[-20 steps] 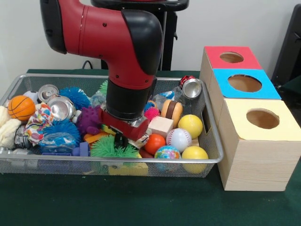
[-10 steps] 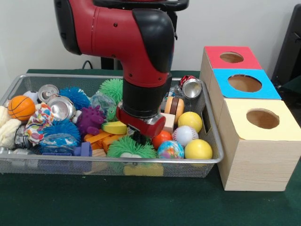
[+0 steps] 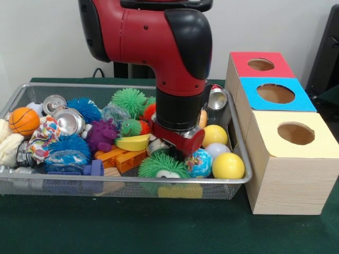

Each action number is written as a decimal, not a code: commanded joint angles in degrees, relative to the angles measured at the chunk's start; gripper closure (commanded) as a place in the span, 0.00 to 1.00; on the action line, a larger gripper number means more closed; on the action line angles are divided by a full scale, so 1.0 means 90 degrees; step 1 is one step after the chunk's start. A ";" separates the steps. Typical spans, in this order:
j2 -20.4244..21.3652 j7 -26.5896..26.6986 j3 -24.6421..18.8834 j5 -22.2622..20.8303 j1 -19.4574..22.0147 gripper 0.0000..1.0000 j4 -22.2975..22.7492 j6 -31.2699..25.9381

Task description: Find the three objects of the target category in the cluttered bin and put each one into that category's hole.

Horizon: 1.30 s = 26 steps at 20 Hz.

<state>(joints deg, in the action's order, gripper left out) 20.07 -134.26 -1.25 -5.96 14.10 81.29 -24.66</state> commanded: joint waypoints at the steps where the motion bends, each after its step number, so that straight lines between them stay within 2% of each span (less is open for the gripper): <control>1: -0.0480 -0.1523 -0.0604 0.0739 -0.0374 1.00 0.0815 0.0584; 10: -0.0399 -0.1353 -0.0477 0.1194 -0.0503 1.00 0.0936 0.0610; 16: -0.0344 -0.1176 -0.0358 0.1334 -0.0546 1.00 0.0960 0.0553; 26: 0.0165 -0.0674 -0.0065 0.1264 -0.0372 1.00 0.0958 -0.0248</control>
<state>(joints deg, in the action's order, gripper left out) 21.11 -134.28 2.18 3.12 11.74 86.05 -22.13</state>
